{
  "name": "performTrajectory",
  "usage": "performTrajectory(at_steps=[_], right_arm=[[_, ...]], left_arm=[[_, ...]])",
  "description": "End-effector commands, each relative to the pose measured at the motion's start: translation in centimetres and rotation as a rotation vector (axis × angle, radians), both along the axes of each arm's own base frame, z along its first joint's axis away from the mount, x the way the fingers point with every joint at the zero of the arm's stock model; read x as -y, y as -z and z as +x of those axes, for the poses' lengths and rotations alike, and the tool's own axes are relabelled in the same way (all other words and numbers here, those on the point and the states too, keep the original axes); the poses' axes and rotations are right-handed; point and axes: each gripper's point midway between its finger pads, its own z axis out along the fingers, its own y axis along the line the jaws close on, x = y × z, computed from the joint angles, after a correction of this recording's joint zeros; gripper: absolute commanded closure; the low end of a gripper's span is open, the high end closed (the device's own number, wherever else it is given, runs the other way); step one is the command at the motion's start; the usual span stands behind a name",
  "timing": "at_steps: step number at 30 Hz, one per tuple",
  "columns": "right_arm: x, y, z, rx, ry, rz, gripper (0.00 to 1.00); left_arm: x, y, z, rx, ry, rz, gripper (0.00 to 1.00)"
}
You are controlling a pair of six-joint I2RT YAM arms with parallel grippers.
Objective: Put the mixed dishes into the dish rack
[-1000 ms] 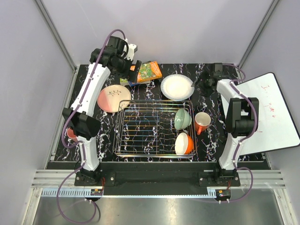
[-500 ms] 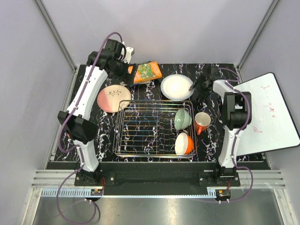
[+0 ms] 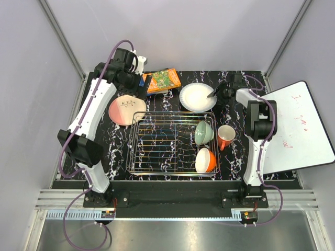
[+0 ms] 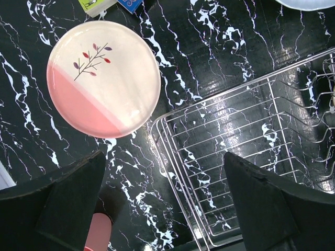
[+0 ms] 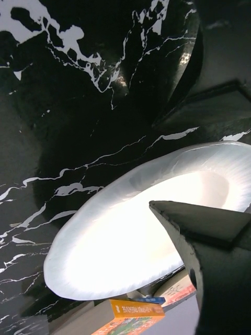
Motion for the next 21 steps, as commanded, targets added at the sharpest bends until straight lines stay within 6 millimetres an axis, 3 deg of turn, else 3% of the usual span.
performTrajectory(at_steps=[1,8,14,16,21], right_arm=[[-0.5,2.0,-0.4,-0.042,-0.009,0.019,0.40],[0.1,4.5,-2.1,-0.129,0.013,-0.012,0.66],[0.2,5.2,-3.3,-0.152,0.009,-0.023,0.89],[0.2,4.4,-3.3,-0.140,0.010,-0.026,1.00],[0.4,1.3,-3.2,-0.094,0.009,-0.041,1.00]], left_arm=[[-0.3,-2.3,0.3,0.093,0.005,-0.015,0.01],[-0.2,-2.6,0.3,0.107,0.005,-0.024,0.01],[0.0,-1.9,0.2,0.092,0.009,-0.036,0.01],[-0.2,-1.4,-0.1,0.083,0.010,-0.026,0.01],[-0.8,0.0,-0.6,0.069,0.014,0.007,0.01]])
